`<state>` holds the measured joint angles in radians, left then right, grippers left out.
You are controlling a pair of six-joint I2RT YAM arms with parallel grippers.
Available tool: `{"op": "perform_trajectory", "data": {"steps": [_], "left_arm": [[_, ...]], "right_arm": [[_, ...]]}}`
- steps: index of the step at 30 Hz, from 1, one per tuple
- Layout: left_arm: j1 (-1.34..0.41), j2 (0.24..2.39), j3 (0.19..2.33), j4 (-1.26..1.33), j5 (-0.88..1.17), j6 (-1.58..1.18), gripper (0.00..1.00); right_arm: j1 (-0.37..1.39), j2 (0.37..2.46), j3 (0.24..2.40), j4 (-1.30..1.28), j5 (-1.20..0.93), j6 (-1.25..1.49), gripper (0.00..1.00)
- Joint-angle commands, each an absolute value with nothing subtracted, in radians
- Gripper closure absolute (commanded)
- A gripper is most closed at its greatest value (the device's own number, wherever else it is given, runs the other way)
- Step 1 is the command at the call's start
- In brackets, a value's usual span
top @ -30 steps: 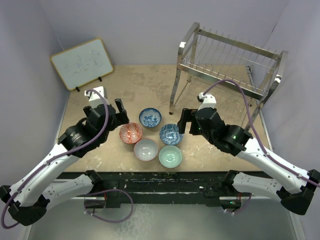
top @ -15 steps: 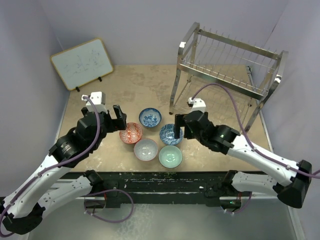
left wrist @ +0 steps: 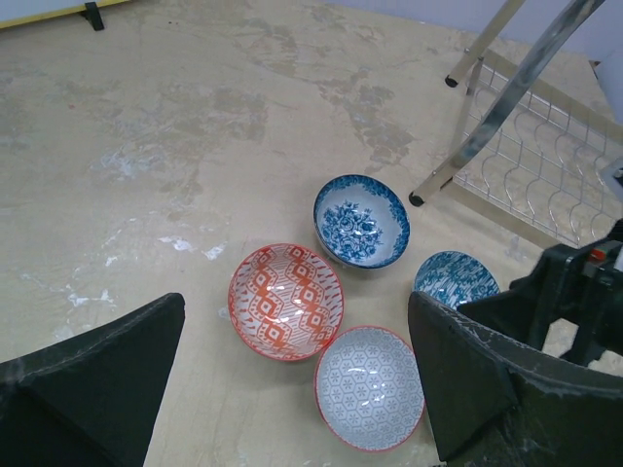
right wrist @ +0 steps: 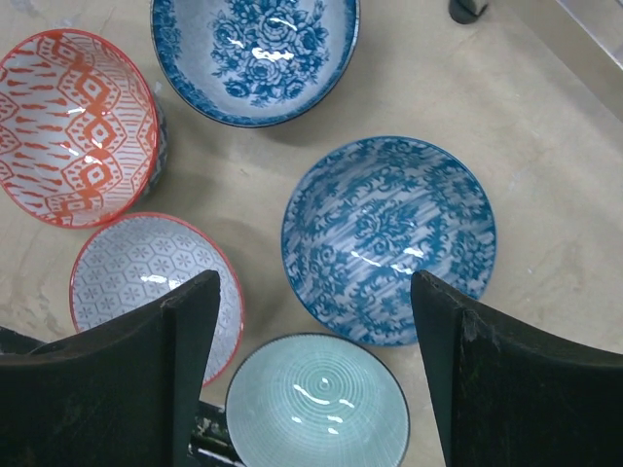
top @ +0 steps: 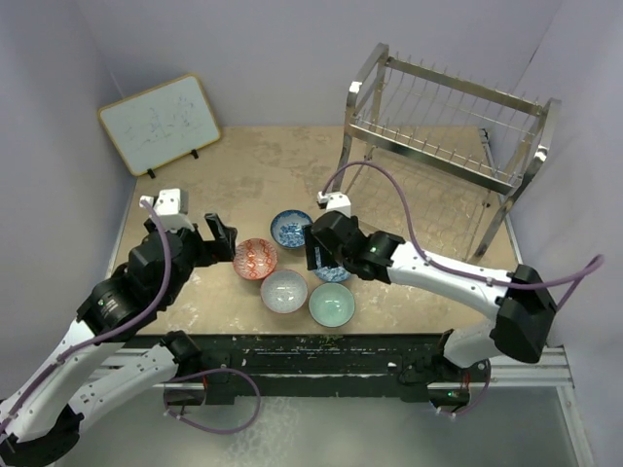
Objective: Load the bowls into the dish rack
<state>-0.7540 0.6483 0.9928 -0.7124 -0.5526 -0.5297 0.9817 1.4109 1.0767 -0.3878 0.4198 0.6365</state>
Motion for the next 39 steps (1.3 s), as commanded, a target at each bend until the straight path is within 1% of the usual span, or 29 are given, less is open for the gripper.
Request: {"op": "perform_trajectory", "data": {"steps": [1,6,12,15,24,33,34,35,38,39], "left_arm": [[-0.757,0.611,0.983,-0.717,-0.545,-0.526,0.01],[-0.758,0.597,0.978,-0.729,-0.534,-0.529,0.01],[-0.758,0.58,0.968,-0.732,-0.524,-0.533,0.01],[-0.758,0.57,0.96,-0.732,-0.517,-0.534,0.01],[-0.757,0.546,0.959,-0.743,-0.515,-0.532,0.01],[-0.758,0.541,0.958,-0.749,-0.513,-0.534,0.01],[-0.758,0.543,0.96,-0.749,-0.512,-0.533,0.01],[-0.758,0.543,0.96,-0.749,-0.512,-0.534,0.01],[-0.758,0.544,0.963,-0.75,-0.511,-0.534,0.01],[-0.757,0.542,0.964,-0.75,-0.511,-0.535,0.01]], "right_arm": [[0.984,1.485,1.123,-0.308,0.395,0.636,0.2],[0.984,1.573,1.154,-0.293,0.379,0.653,0.22],[0.984,1.645,1.19,-0.302,0.396,0.677,0.28],[0.983,1.674,1.204,-0.31,0.41,0.685,0.34],[0.983,1.752,1.224,-0.345,0.471,0.729,0.44],[0.983,1.789,1.232,-0.347,0.498,0.738,0.45],[0.983,1.797,1.232,-0.346,0.498,0.739,0.47],[0.983,1.804,1.232,-0.345,0.499,0.739,0.5],[0.983,1.822,1.232,-0.345,0.504,0.744,0.66],[0.983,1.823,1.231,-0.348,0.509,0.749,0.69]]}}
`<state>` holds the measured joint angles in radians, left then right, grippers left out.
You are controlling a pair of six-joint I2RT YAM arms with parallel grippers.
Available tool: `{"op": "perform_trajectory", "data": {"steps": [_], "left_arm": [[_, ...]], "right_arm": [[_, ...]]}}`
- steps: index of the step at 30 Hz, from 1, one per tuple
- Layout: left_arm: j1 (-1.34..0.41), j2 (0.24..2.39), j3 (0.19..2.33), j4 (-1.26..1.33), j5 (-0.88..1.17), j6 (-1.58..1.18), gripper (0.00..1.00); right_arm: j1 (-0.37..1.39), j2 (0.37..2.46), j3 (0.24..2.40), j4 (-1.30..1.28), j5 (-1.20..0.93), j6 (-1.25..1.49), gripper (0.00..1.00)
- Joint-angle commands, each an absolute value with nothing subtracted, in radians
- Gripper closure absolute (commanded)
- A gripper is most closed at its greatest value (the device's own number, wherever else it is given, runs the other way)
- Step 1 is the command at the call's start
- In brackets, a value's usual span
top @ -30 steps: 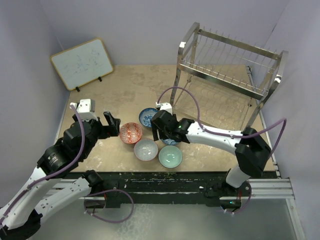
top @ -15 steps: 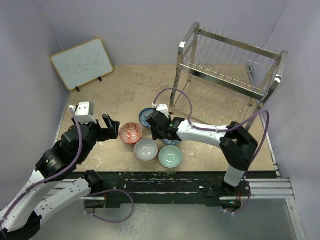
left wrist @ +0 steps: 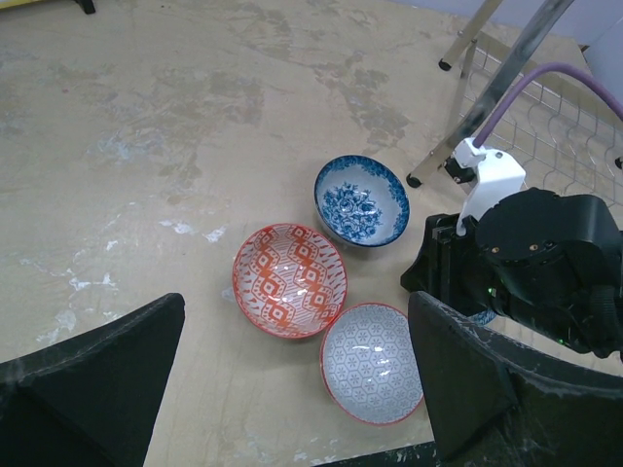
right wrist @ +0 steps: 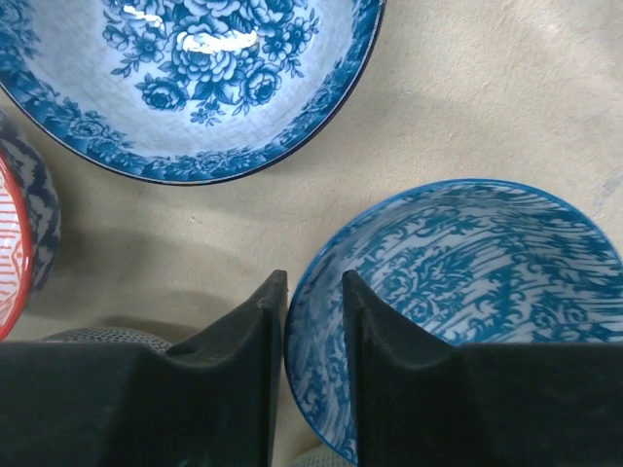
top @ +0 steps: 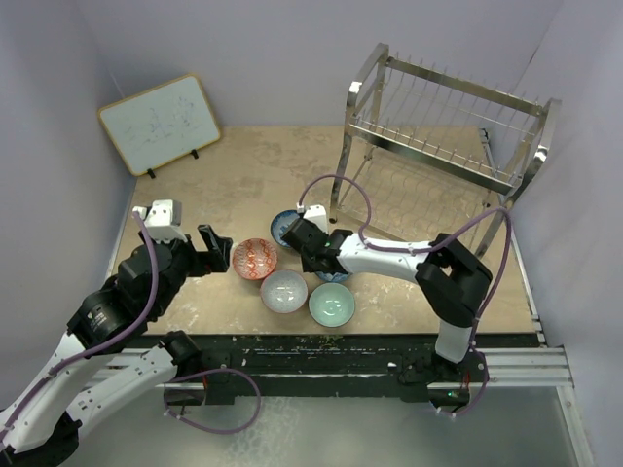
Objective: Load the bowls into the dish rack
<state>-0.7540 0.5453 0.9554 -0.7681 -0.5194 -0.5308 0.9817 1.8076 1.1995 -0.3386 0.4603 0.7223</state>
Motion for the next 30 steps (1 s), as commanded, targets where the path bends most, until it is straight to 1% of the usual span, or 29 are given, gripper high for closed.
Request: {"op": "perform_trajectory", "data": {"steps": [1,8,10,14,21,27,30], "left_arm": [[-0.757,0.542,0.964,-0.751,-0.51,-0.534,0.01],[-0.758,0.534,0.964,-0.76,-0.512,-0.537,0.01],[-0.758,0.532,0.964,-0.764,-0.515,-0.539,0.01],[-0.757,0.528,0.965,-0.768,-0.518,-0.541,0.01],[-0.757,0.529,0.976,-0.775,-0.529,-0.543,0.01],[-0.757,0.534,0.969,-0.769,-0.53,-0.55,0.01],[-0.758,0.538,0.967,-0.762,-0.521,-0.548,0.01]], "right_arm": [[0.983,1.823,1.228,-0.349,0.512,0.751,0.71],[0.983,1.794,1.213,-0.37,0.545,0.773,0.87],[0.983,1.78,1.207,-0.383,0.56,0.783,1.0],[0.983,1.71,1.184,-0.398,0.589,0.801,1.0],[0.983,1.482,1.125,-0.403,0.635,0.824,1.0],[0.976,1.226,0.937,-0.208,0.576,0.805,1.0],[0.947,1.11,0.848,-0.073,0.498,0.777,1.0]]}}
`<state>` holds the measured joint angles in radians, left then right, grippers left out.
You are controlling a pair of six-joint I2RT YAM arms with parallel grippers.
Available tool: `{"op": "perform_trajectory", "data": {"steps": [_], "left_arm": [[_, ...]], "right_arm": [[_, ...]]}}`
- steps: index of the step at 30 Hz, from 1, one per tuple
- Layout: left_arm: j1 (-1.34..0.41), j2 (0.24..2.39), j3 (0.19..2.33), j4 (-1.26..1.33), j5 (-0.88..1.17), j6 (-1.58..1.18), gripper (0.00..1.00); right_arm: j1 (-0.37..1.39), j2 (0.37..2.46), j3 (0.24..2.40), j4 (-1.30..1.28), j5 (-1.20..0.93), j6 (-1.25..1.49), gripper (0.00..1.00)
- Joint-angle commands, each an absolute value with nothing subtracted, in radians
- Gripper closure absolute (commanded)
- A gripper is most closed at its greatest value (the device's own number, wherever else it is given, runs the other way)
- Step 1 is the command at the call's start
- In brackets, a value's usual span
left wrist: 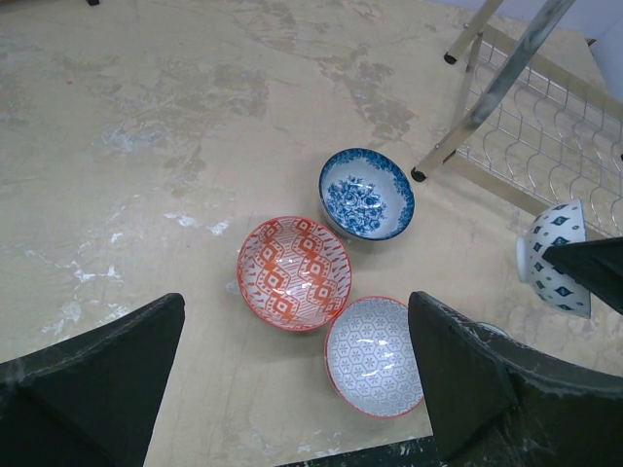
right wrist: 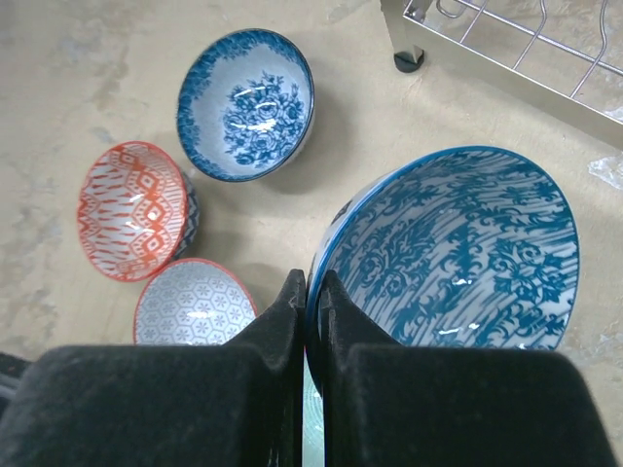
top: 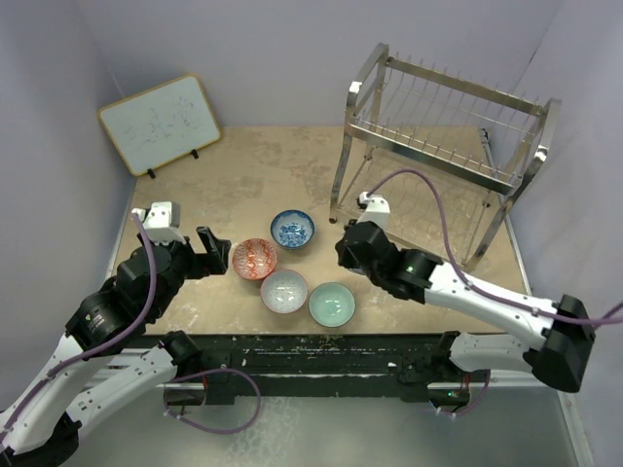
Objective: Load the bowls into the dish rack
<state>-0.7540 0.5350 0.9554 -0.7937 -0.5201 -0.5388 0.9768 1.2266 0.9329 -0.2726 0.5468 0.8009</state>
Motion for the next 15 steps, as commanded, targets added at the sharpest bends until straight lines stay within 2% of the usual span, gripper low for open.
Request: {"op": "perform_trajectory", "data": {"steps": [1,6,11,15], "left_arm": [[-0.757,0.54,0.968,-0.76,-0.519,-0.546,0.01],[-0.758,0.551,0.98,-0.751,-0.517,-0.536,0.01],[-0.758,0.558,0.989,-0.746,-0.509,-0.528,0.01],[-0.758,0.564,1.0,-0.742,-0.505,-0.515,0.01]], "right_arm": [[0.937,1.081,0.822,-0.028,0.468,0.766,1.0],[0.882,0.999,0.745,0.127,0.328,0.743,1.0],[0.781,1.004,0.678,0.261,0.13,0.78,1.0],[0.732,0.993,0.632,0.361,0.065,0.817,1.0]]}}
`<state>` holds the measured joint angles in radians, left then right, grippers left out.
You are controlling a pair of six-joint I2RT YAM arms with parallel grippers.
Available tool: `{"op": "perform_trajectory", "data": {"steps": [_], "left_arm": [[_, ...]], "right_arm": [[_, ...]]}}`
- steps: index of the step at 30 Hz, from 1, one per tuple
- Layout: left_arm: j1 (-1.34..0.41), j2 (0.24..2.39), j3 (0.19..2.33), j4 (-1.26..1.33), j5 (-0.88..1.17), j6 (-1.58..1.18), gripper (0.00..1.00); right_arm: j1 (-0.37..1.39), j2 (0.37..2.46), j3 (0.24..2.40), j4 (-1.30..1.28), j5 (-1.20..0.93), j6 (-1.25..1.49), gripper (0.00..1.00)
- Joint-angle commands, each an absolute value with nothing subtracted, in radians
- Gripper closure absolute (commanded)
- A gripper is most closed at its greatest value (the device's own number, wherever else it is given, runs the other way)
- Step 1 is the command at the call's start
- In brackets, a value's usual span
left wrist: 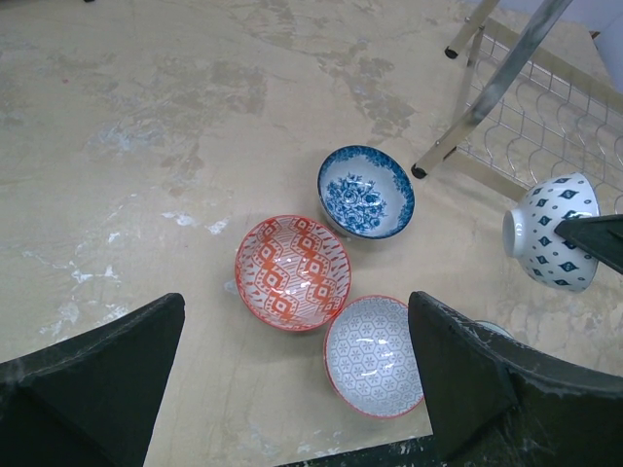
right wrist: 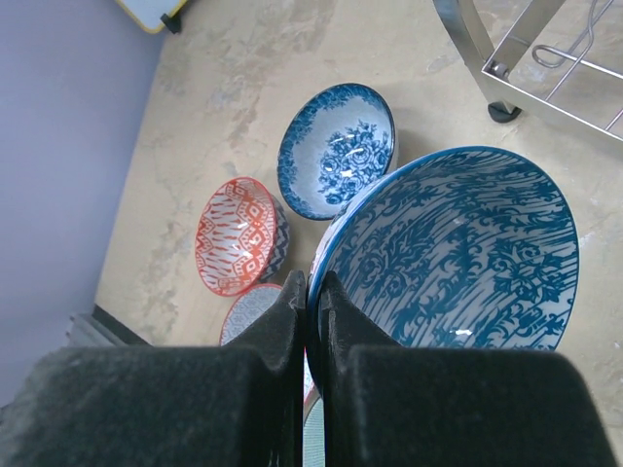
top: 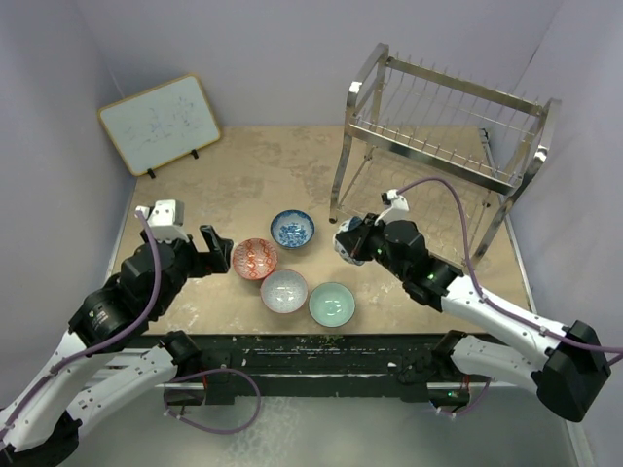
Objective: Load the bowls into the dish rack
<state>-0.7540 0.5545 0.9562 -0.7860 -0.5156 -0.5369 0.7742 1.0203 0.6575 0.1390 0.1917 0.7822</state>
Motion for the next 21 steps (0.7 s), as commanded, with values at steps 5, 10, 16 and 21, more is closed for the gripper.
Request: {"op": "perform_trajectory", "data": {"steps": [5,10,16,21], "left_arm": [[-0.758,0.577,1.028,-0.741,-0.504,-0.498,0.01],[-0.757,0.585,1.051,-0.736,-0.499,-0.488,0.01],[-0.758,0.597,1.086,-0.731,-0.485,-0.469,0.01],[-0.758,0.607,1.112,-0.723,-0.476,-0.455,0.01]], "right_arm": [[0.655,0.999,0.606,0.454,-0.031,0.866,1.0],[0.545,1.054,0.56,0.591,-0.181,0.959,1.0],[0.444,1.15,0.548,0.726,-0.285,1.044,1.0],[0.385,1.215,0.544,0.862,-0.32,1.11,1.0]]}}
